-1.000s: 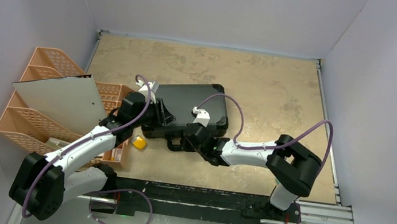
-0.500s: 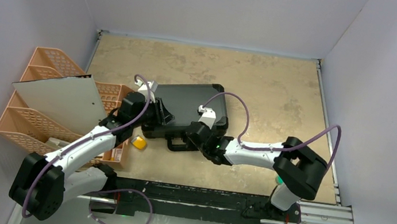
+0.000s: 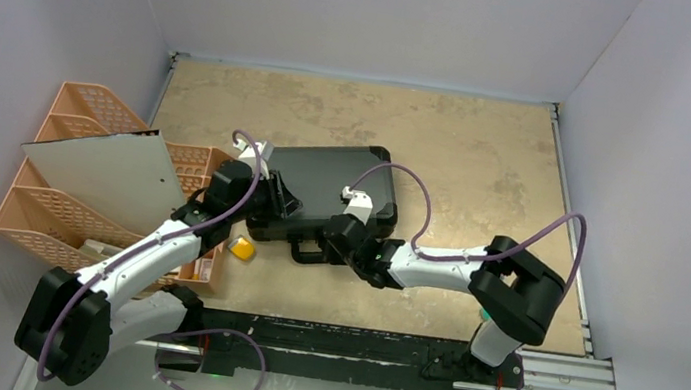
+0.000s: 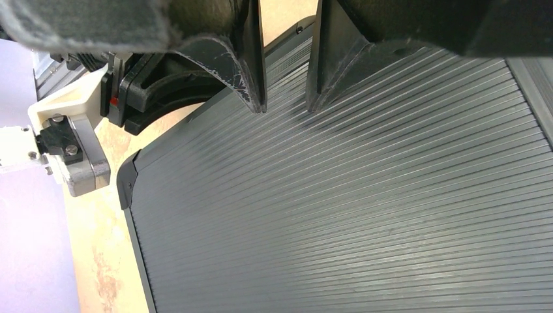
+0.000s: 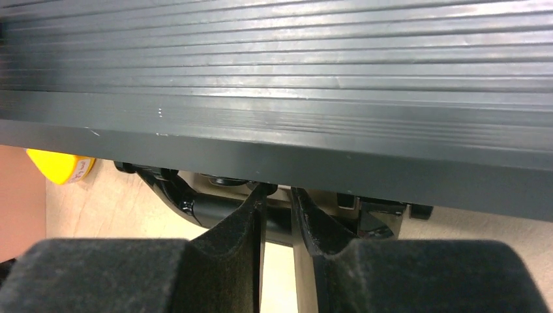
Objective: Pack up texas hold em set
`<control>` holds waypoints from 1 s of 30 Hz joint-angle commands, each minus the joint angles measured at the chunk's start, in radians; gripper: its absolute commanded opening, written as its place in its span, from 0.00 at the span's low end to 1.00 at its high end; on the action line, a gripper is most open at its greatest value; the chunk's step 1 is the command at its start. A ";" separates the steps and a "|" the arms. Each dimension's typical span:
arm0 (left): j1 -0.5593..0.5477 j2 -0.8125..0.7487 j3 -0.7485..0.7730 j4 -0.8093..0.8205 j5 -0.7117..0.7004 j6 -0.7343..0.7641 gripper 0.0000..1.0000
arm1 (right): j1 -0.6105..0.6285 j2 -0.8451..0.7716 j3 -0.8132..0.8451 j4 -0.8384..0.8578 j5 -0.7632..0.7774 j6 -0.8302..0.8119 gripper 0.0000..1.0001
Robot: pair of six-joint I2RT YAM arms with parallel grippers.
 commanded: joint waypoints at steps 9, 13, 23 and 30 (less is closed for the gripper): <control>0.003 0.021 -0.054 -0.180 -0.075 0.021 0.32 | -0.004 0.095 0.014 -0.051 0.016 0.006 0.13; 0.003 0.019 -0.054 -0.179 -0.078 0.021 0.32 | -0.003 0.112 0.030 -0.066 0.067 0.004 0.08; 0.003 0.018 -0.056 -0.183 -0.085 0.017 0.32 | -0.003 0.165 0.013 0.042 0.167 0.026 0.01; 0.003 0.004 -0.028 -0.210 -0.093 0.016 0.32 | -0.003 0.117 -0.031 0.138 0.194 -0.013 0.06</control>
